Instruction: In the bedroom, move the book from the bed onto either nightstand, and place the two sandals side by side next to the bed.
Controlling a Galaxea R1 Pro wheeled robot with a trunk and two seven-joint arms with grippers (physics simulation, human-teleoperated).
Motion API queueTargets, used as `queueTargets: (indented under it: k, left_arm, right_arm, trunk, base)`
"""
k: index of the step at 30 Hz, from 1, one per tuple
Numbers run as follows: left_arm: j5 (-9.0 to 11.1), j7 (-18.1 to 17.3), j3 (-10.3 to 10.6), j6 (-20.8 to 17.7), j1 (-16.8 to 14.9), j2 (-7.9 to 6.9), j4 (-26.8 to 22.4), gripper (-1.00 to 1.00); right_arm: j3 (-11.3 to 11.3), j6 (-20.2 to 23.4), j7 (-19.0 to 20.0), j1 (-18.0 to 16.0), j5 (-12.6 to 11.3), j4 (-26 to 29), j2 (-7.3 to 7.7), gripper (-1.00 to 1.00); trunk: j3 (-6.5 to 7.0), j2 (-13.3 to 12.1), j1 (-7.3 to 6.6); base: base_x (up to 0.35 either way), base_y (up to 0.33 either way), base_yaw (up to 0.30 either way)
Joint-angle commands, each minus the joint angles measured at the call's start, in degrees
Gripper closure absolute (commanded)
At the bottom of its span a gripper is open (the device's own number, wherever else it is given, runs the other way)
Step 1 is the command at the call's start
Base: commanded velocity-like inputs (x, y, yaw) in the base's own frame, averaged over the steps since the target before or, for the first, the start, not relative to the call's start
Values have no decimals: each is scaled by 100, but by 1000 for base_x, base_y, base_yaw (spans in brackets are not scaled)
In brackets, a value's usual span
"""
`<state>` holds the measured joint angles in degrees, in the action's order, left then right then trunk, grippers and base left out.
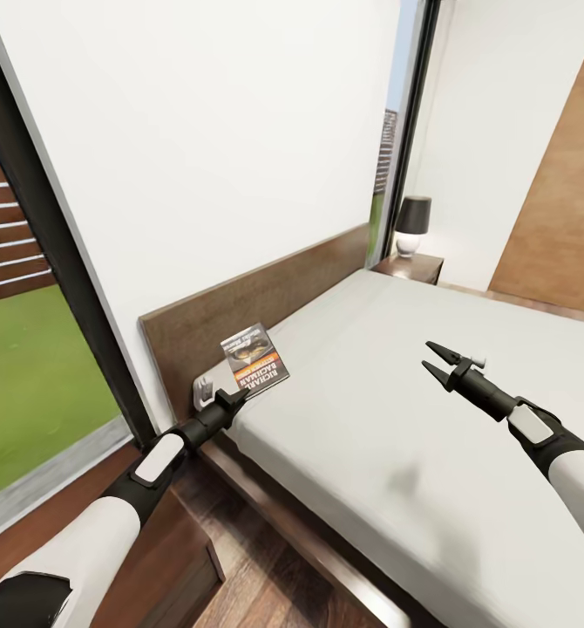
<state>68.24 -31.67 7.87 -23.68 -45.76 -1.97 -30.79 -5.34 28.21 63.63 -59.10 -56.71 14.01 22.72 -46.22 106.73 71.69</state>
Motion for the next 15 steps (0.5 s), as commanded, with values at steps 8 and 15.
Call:
queueTargets:
  k: [8,15]
  left_arm:
    - [58,-3,25,-22,-3,-5,5,100]
    - [58,-3,26,-22,-3,-5,3,100]
  right_arm:
    - [-47,36,9,-5,-59,-4,5,-100]
    - [-53,36,6,-5,-59,-4,5,-100]
  trunk:
    - [66,2,0]
    - [129,2,0]
  base:
    - [0,0,0]
    - [0,0,0]
